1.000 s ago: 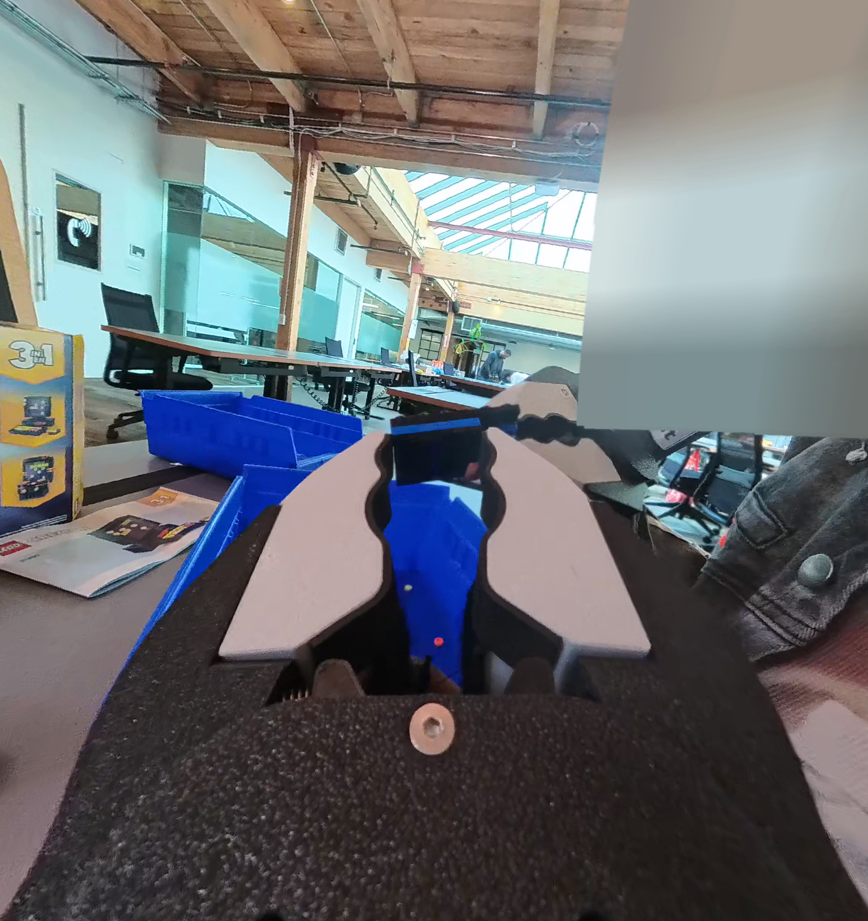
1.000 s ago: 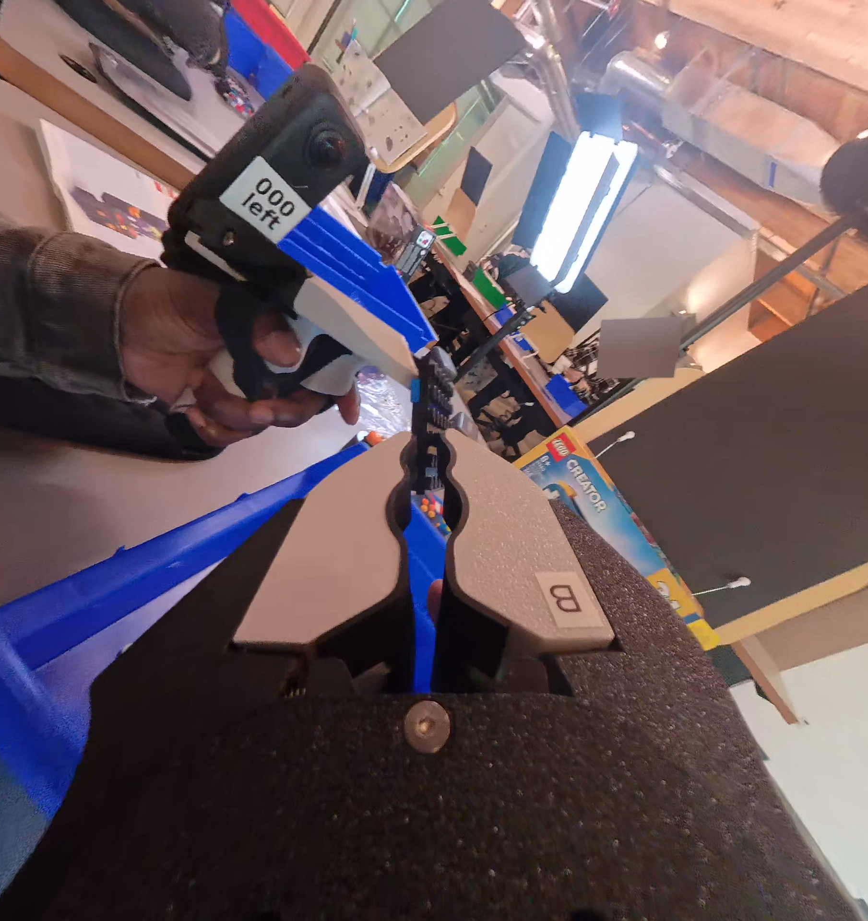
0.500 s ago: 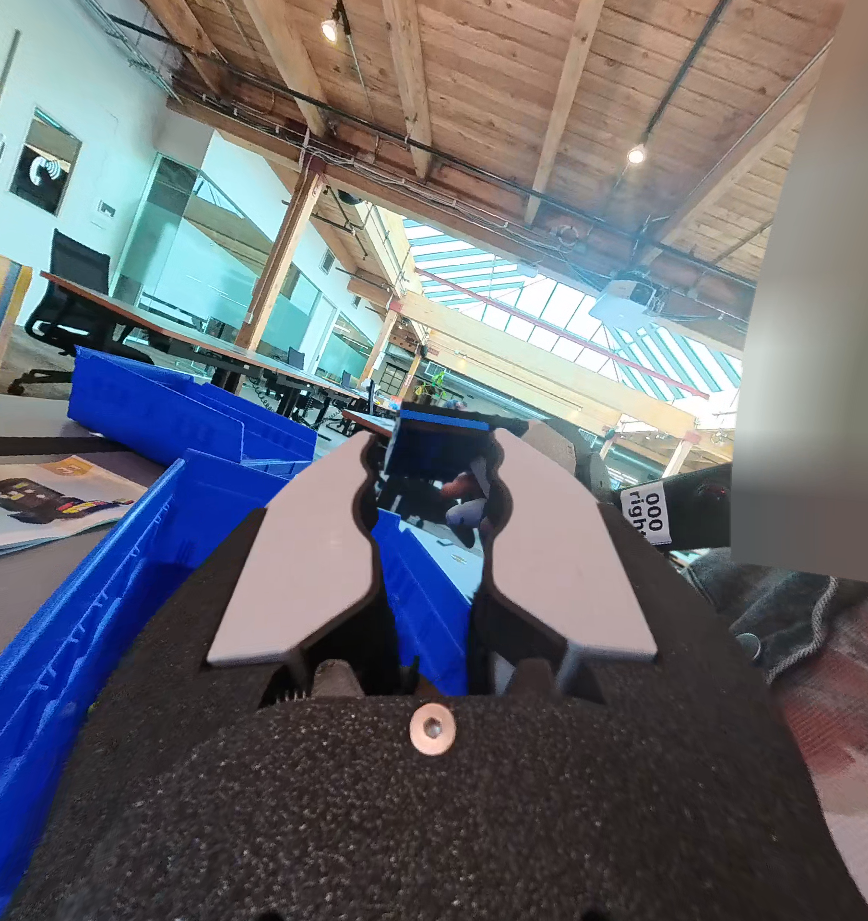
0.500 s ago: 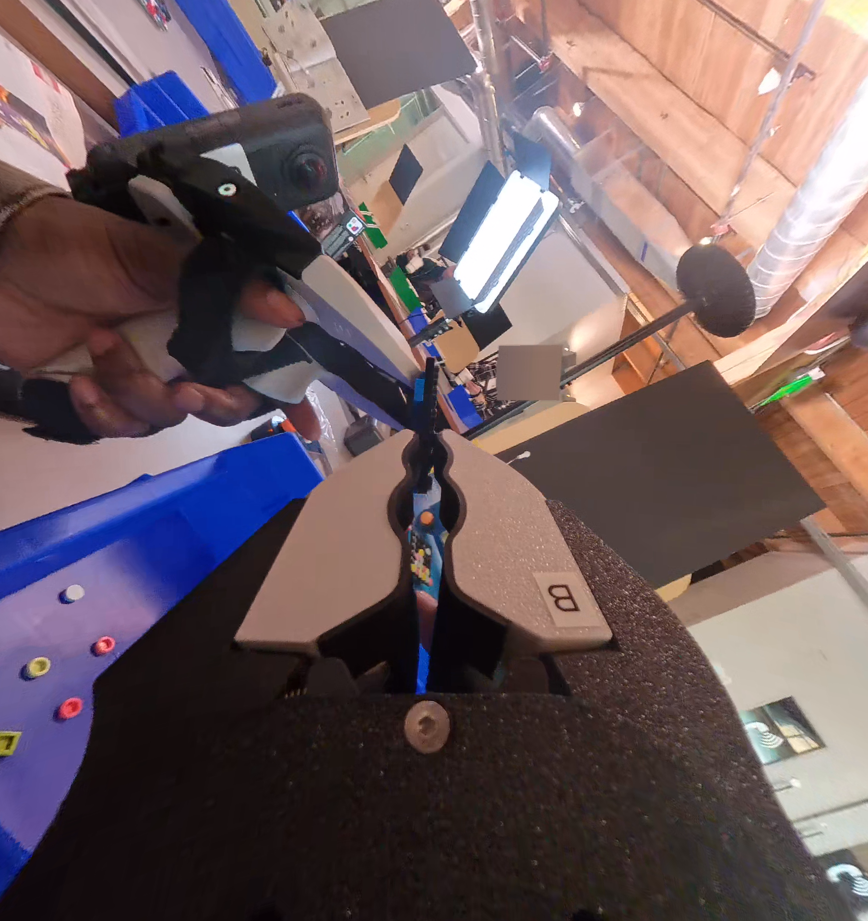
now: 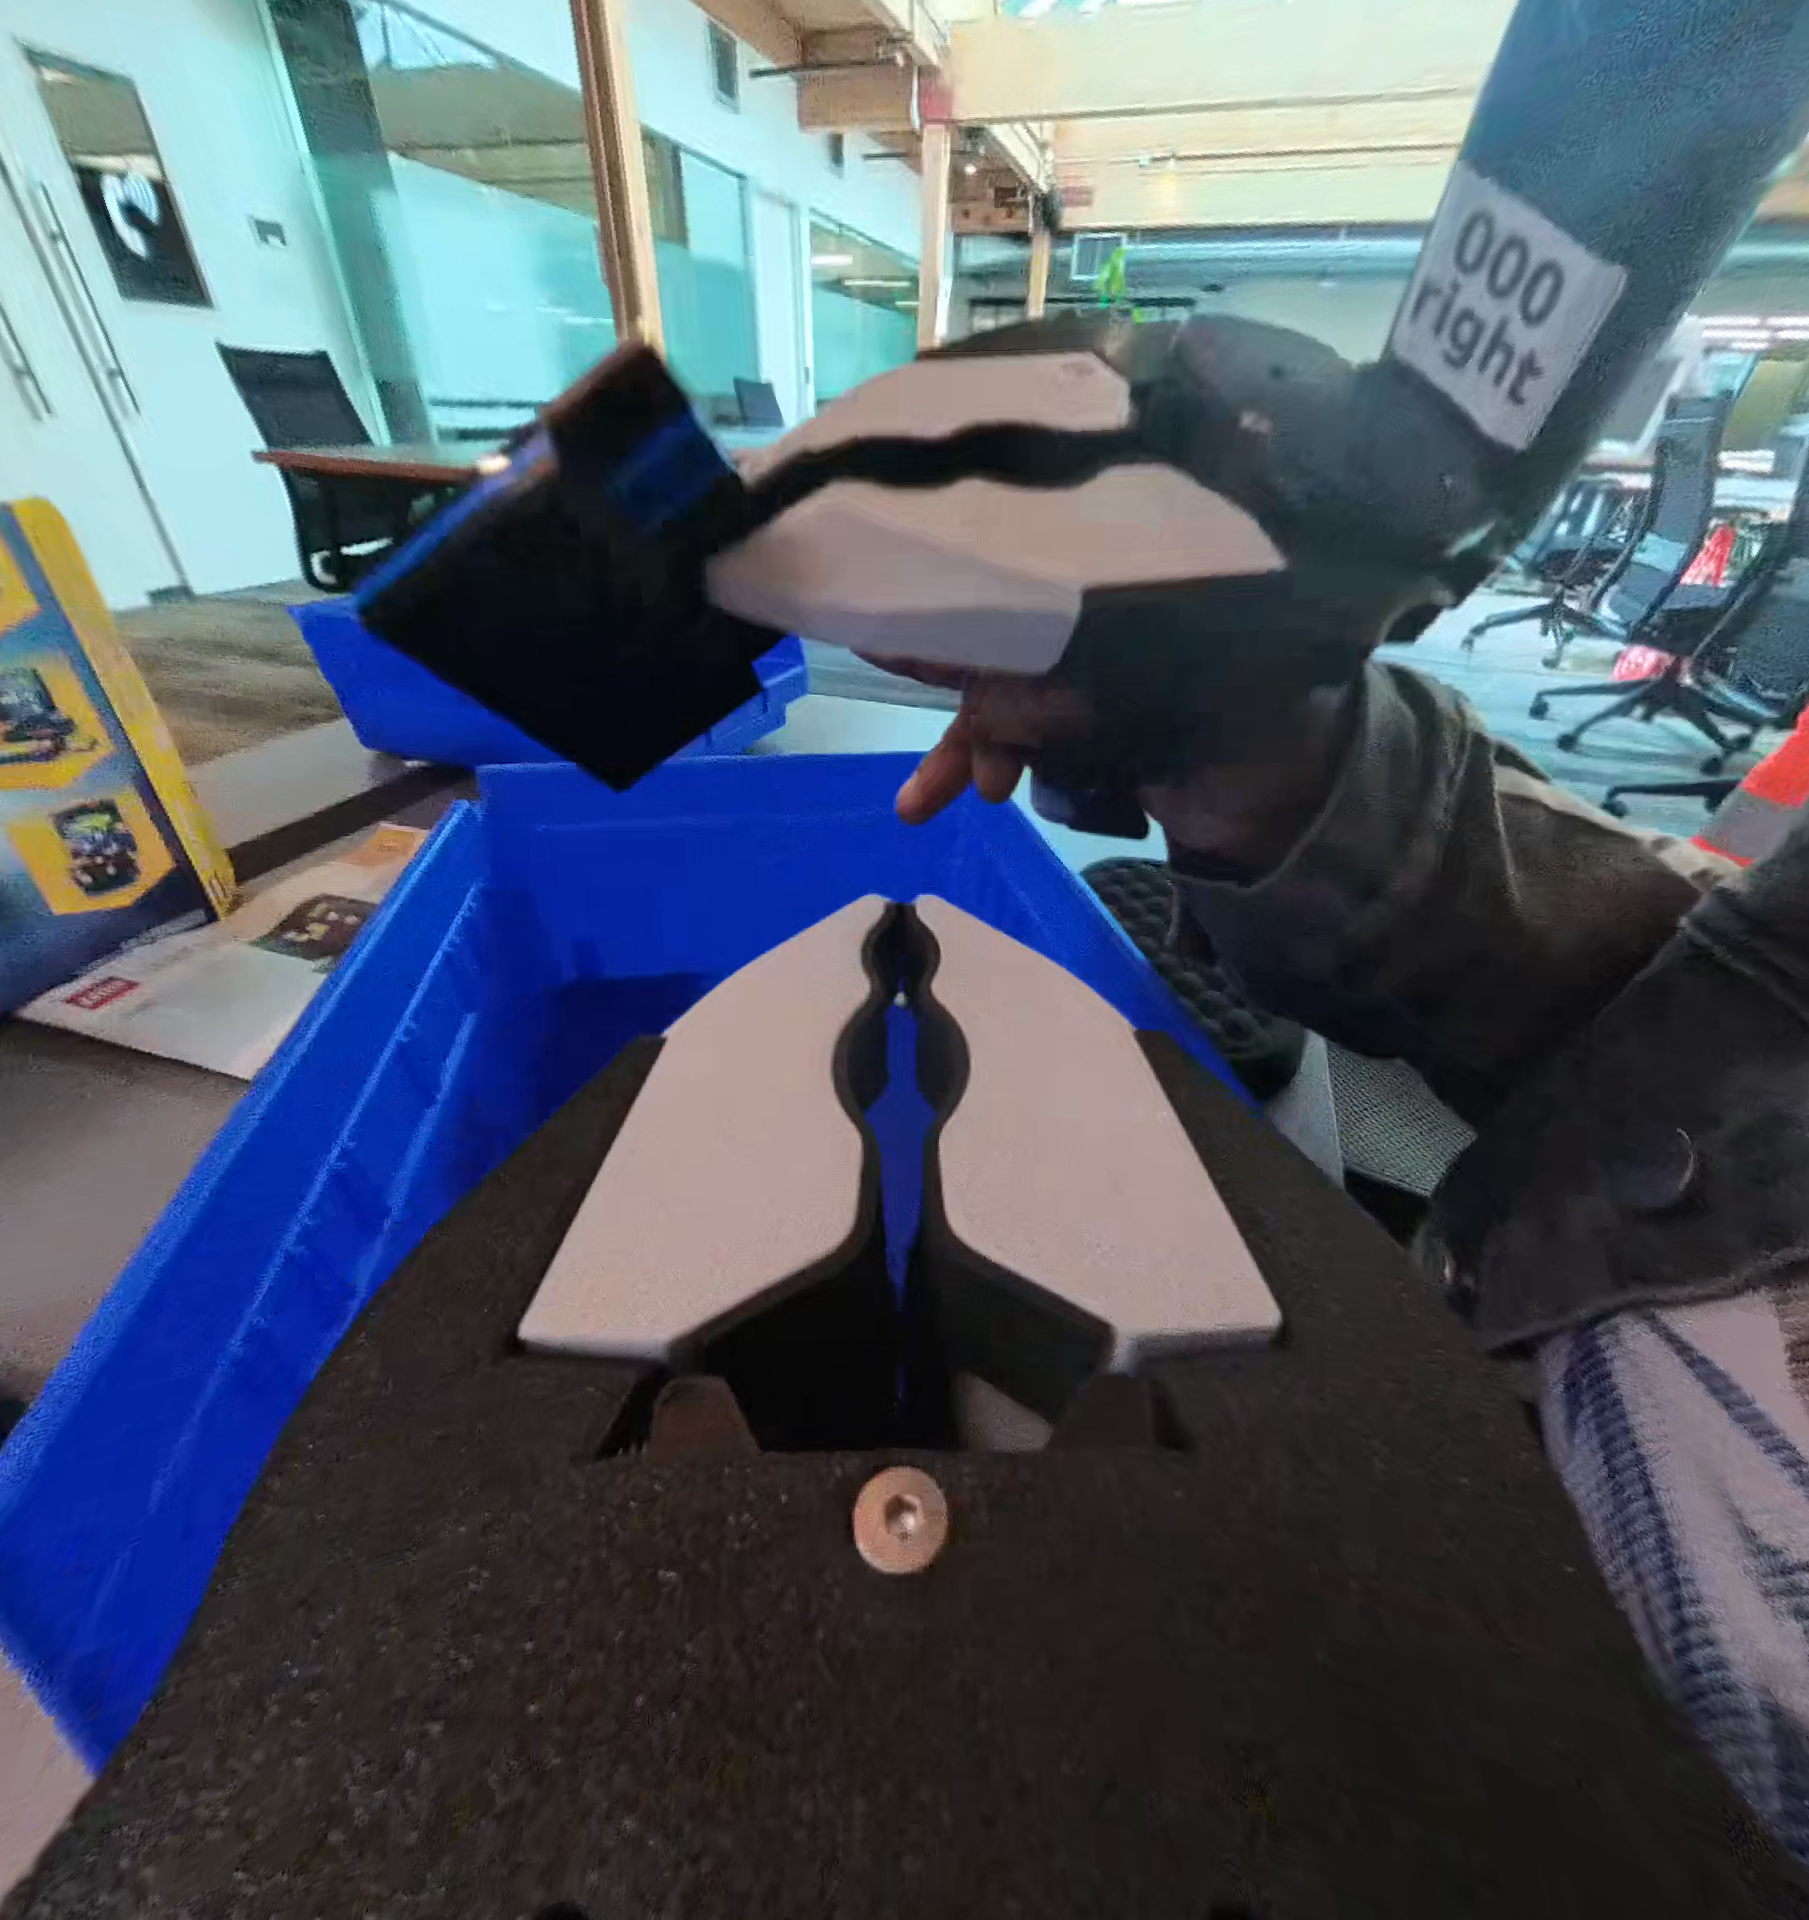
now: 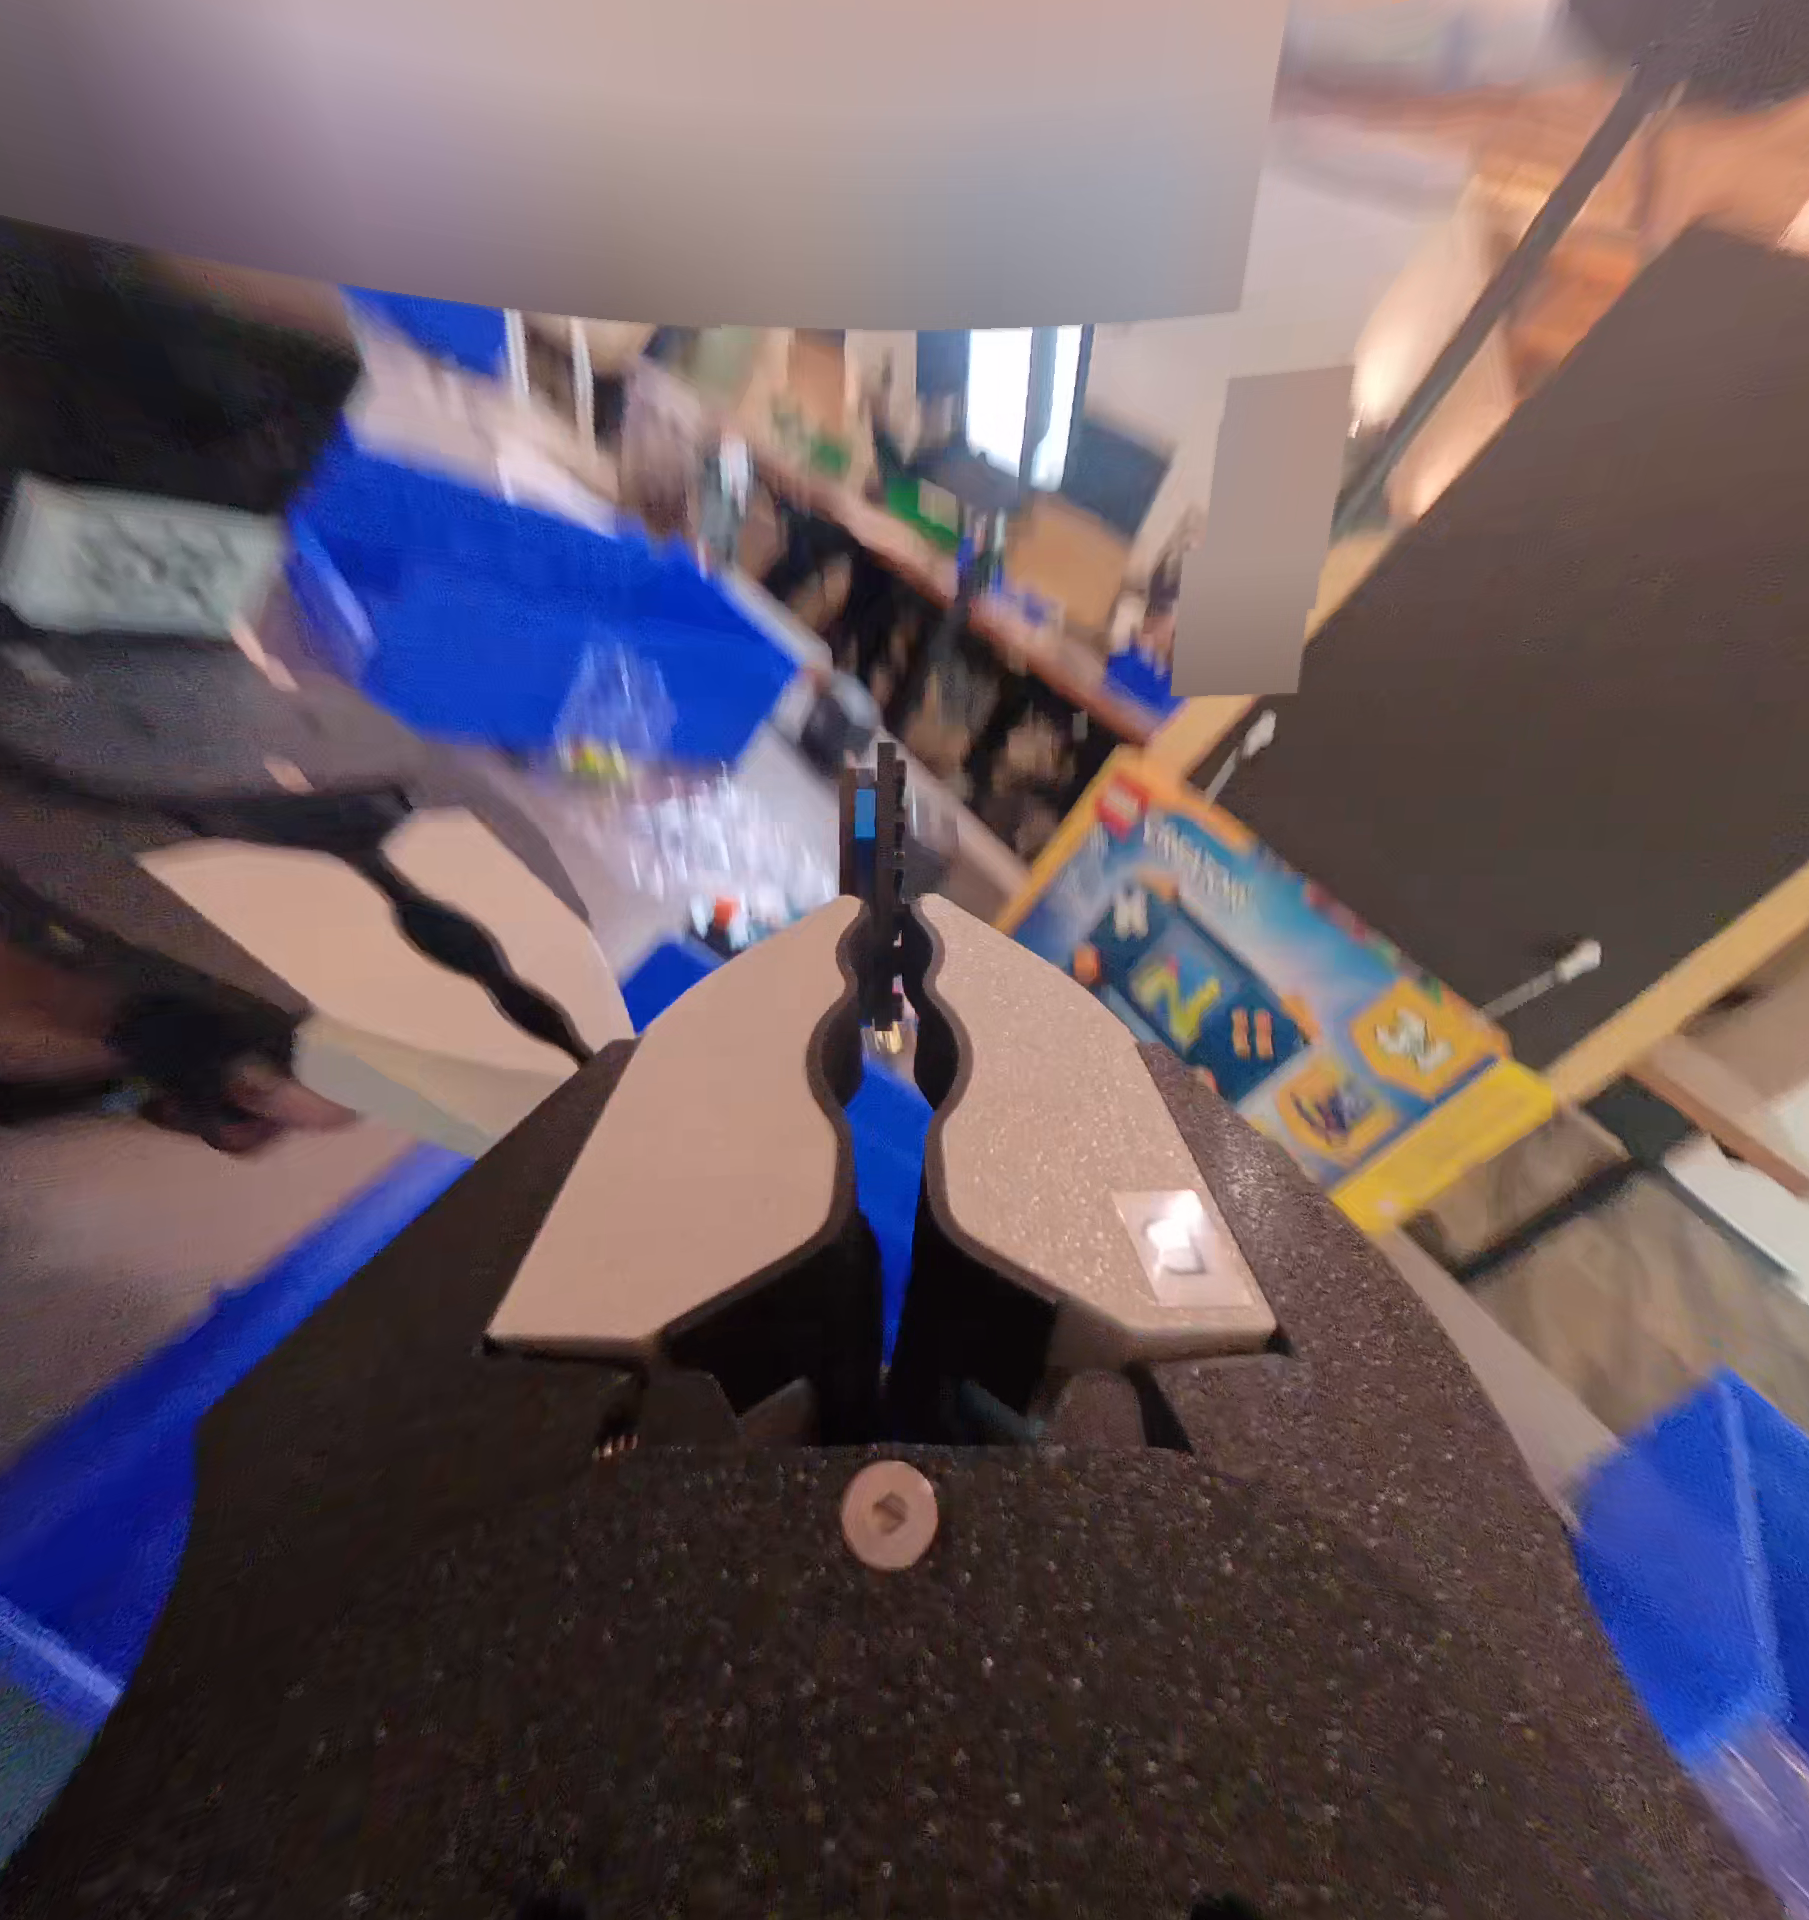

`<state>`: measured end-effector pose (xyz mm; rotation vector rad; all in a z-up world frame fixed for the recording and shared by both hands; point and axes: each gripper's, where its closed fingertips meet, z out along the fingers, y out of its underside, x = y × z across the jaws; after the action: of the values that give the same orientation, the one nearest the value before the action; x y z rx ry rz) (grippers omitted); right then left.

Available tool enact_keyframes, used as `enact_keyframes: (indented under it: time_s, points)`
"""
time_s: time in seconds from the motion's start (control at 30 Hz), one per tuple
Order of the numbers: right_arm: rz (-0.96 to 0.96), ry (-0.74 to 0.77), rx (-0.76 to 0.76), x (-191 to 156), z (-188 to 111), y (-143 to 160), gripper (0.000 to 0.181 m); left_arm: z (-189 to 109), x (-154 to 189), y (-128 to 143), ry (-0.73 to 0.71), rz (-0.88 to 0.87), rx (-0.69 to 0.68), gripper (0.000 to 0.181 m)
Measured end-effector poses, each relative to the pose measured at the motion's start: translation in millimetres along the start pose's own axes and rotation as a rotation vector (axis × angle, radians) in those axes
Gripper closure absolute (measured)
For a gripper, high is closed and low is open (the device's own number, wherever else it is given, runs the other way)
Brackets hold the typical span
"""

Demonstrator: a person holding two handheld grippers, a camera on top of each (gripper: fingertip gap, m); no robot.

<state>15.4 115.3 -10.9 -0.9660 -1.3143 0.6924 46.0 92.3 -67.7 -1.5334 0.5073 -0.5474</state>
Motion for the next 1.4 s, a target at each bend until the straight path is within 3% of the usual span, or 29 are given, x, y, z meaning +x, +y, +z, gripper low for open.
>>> enact_keyframes:
  time_s: [0.03, 0.1, 0.2, 0.3, 0.37, 0.47, 0.57, 0.77, 0.87, 1.03, 1.27, 1.4]
  points:
    - [-0.013, -0.006, -0.072, 0.1, 5.5, 14.1, 0.176, -0.4, -7.8, -1.3, -0.014, -0.056, 0.008, 0.181]
    - [0.185, -0.099, -0.103, -4.2, 9.3, 27.4, 0.176, -14.3, -35.1, -11.1, -0.079, -0.117, 0.096, 0.175]
    - [0.502, -0.141, -0.023, 7.1, 6.8, 24.7, 0.176, -38.2, -58.7, -35.0, -0.272, 0.089, 0.247, 0.139]
    - [0.667, -0.238, -0.031, 1.2, 9.4, 25.4, 0.176, -37.1, -57.5, -40.9, -0.417, 0.498, 0.152, 0.111]
    - [0.763, -0.312, -0.03, -3.4, 10.8, 23.6, 0.176, -28.1, -50.6, -34.4, -0.397, 0.734, 0.031, 0.106]
    - [0.823, -0.357, -0.049, -8.8, 13.5, 24.3, 0.176, -12.6, -50.5, -27.0, -0.387, 0.908, -0.075, 0.102]
    - [0.815, -0.344, -0.044, -10.8, 14.3, 22.8, 0.176, -4.0, -67.4, -20.7, -0.472, 0.962, -0.214, 0.103]
    - [0.81, -0.325, -0.05, -14.6, 15.6, 26.7, 0.176, 4.4, -69.8, -22.1, -0.528, 0.971, -0.286, 0.123]
    - [0.798, -0.324, -0.049, -14.1, 14.1, 25.8, 0.176, 5.3, -66.5, -22.3, -0.493, 0.895, -0.253, 0.124]
    - [0.611, -0.265, -0.063, -14.9, 17.5, 17.9, 0.174, 3.5, -58.8, -24.0, -0.436, 0.79, -0.161, 0.125]
    - [0.448, -0.332, -0.113, -25.6, 15.4, 15.6, 0.174, -6.1, -49.4, -24.9, -0.426, 0.855, -0.093, 0.127]
    - [0.441, -0.301, -0.186, -31.3, 19.2, 32.9, 0.173, -7.9, -55.3, -8.3, -0.488, 0.942, -0.164, 0.126]
